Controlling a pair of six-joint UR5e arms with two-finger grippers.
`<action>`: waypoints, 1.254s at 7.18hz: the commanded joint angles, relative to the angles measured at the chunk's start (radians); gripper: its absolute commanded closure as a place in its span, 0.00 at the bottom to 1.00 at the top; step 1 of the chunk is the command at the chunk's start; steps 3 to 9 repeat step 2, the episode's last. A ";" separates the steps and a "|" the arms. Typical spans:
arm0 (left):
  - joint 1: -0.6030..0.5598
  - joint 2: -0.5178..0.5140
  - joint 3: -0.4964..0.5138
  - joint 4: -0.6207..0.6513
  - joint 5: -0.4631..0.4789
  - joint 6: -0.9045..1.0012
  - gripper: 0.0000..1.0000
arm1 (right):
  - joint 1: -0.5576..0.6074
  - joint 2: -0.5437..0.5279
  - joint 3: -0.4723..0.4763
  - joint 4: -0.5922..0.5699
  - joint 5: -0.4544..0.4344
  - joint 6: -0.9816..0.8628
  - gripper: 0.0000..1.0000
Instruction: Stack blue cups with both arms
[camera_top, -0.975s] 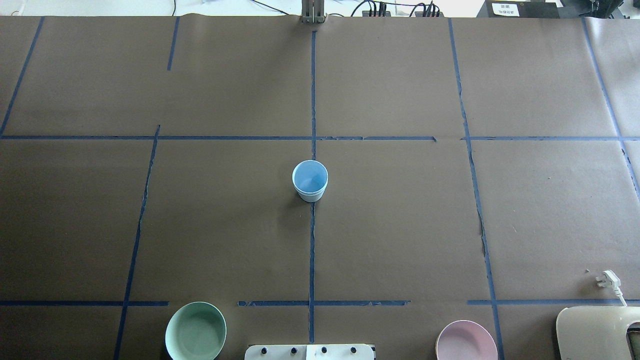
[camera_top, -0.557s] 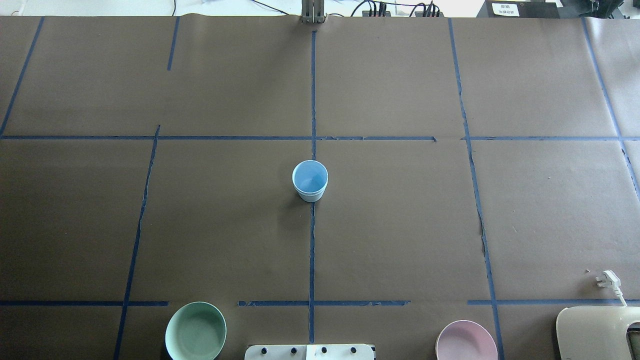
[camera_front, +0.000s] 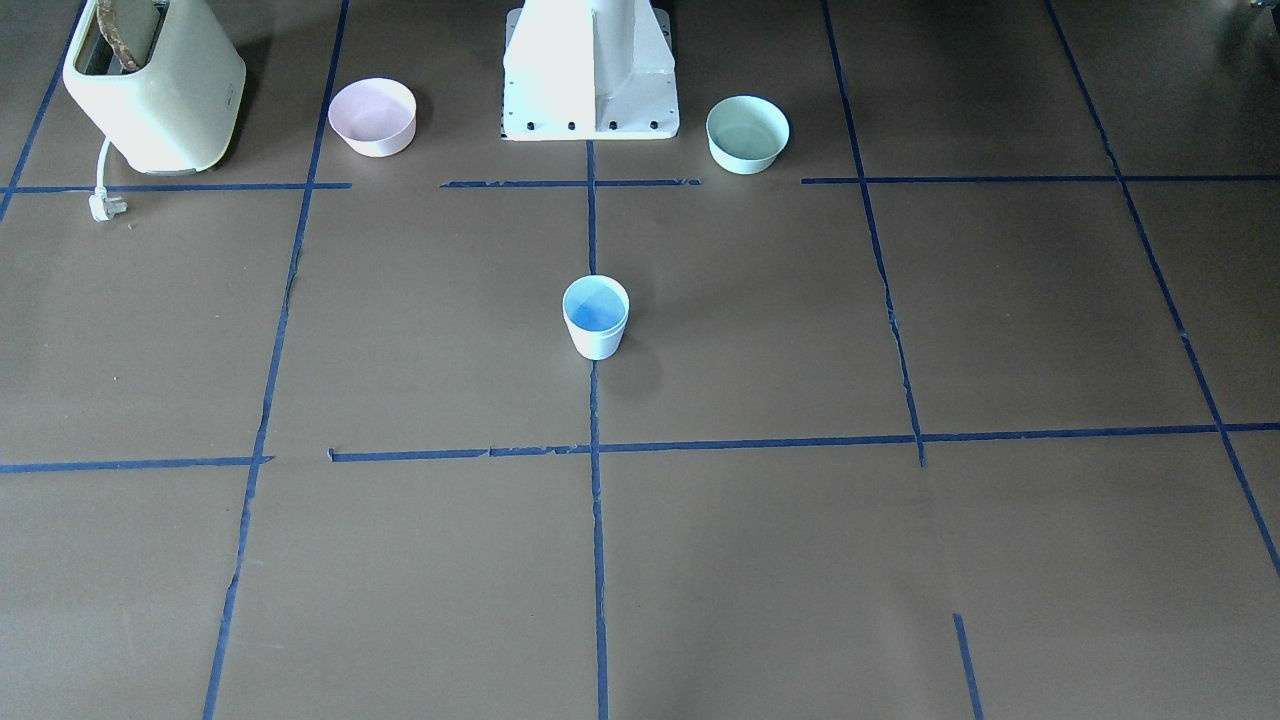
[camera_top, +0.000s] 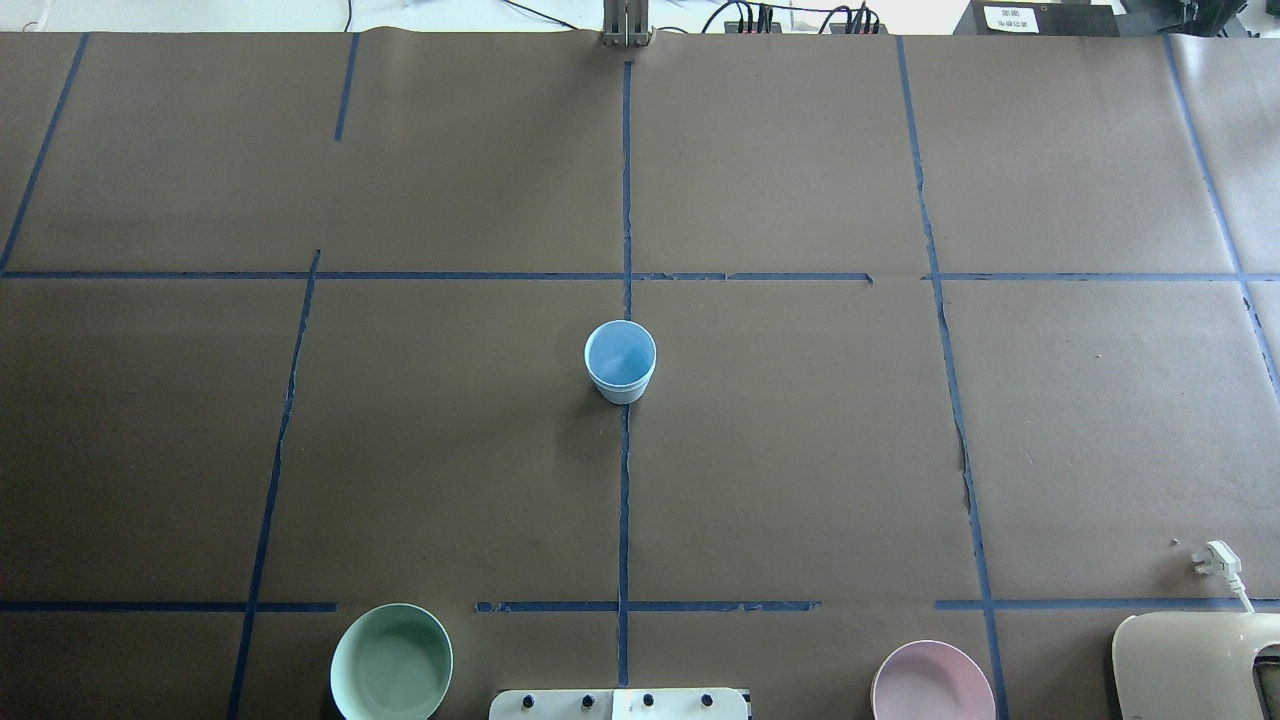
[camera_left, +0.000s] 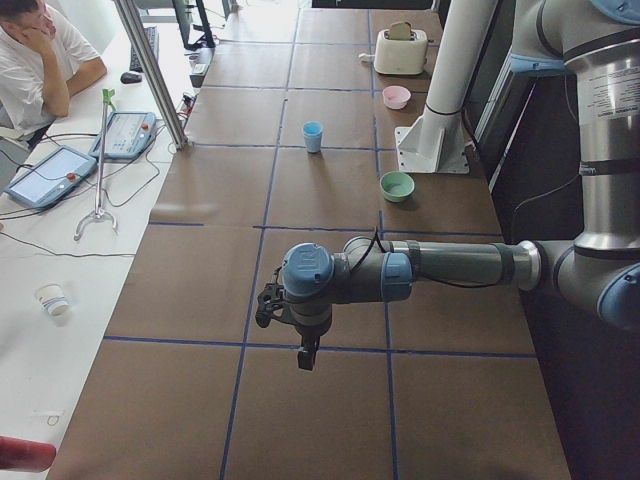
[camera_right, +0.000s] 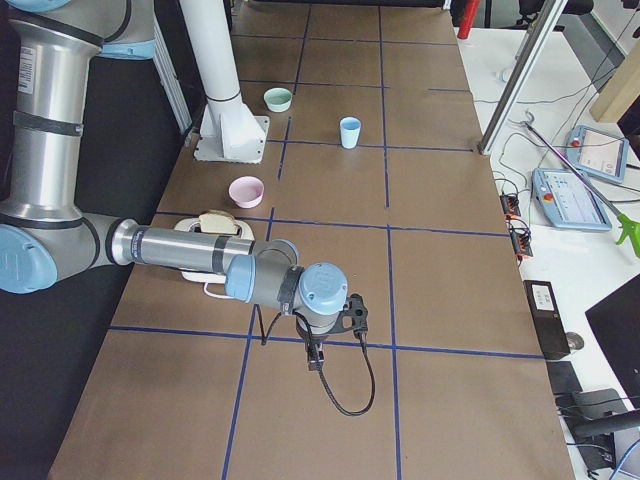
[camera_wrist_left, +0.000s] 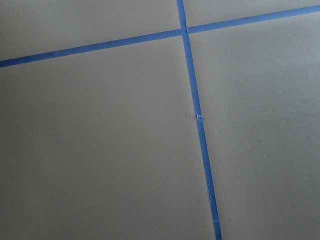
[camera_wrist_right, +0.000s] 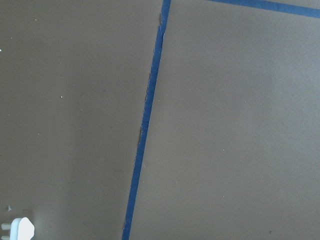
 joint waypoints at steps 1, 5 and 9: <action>0.000 0.000 0.001 0.000 0.000 0.000 0.00 | 0.000 0.000 0.000 0.000 0.000 -0.001 0.00; 0.000 0.000 0.000 0.000 0.000 0.000 0.00 | 0.000 0.000 0.000 0.000 0.000 -0.001 0.00; 0.000 0.000 0.000 0.000 0.000 0.000 0.00 | 0.000 0.000 0.000 0.000 0.000 -0.001 0.00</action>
